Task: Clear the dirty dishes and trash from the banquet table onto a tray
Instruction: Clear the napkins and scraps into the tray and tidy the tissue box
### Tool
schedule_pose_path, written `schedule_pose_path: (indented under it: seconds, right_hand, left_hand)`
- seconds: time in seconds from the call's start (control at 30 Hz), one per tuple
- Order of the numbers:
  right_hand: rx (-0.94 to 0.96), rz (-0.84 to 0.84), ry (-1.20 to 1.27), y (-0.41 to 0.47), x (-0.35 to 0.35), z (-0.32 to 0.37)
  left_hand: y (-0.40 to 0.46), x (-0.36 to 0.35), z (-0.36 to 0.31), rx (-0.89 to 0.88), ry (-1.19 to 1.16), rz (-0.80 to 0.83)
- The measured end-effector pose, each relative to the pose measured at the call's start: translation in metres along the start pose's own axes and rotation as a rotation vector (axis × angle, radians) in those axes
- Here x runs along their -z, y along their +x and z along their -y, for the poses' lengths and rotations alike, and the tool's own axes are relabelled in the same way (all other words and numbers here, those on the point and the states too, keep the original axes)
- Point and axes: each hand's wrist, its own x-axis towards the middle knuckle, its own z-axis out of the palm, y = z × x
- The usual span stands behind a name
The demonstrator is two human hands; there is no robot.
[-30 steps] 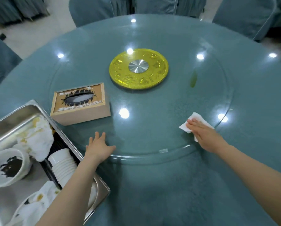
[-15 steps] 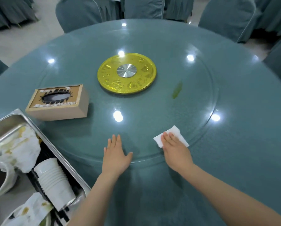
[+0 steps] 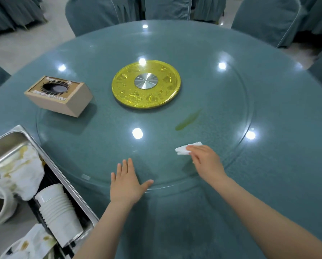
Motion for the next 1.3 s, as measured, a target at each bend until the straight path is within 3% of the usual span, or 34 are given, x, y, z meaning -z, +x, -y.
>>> schedule_pose_path:
  seconds: [0.17,0.33,0.5,0.6,0.8,0.97,1.3]
  right_hand:
    - [-0.120,-0.106,-0.072,0.034,0.015,-0.021]
    - [-0.088,-0.031,-0.105,0.060,0.012,-0.029]
    - [-0.048,0.150,-0.208,0.048,-0.017,-0.019]
    - [0.004,0.184,-0.134,0.038,-0.027,-0.020]
    - [-0.081,0.150,-0.025,0.104,-0.046,-0.013]
    - [-0.174,0.088,-0.097,0.158,-0.068,0.005]
    - [-0.040,0.120,0.071,0.035,-0.067,0.031]
  left_hand:
    - [0.005,0.002,-0.002,0.088,0.059,0.052]
    - [0.020,0.018,0.026,0.125,0.162,0.059]
    - [0.039,0.029,0.060,0.108,0.219,0.084]
    - [0.050,0.034,0.080,0.090,0.213,0.077]
    - [0.064,0.041,0.103,0.061,0.237,0.090]
    - [0.069,0.045,0.104,0.060,0.267,0.111]
    - [0.073,0.049,0.114,0.054,0.341,0.123]
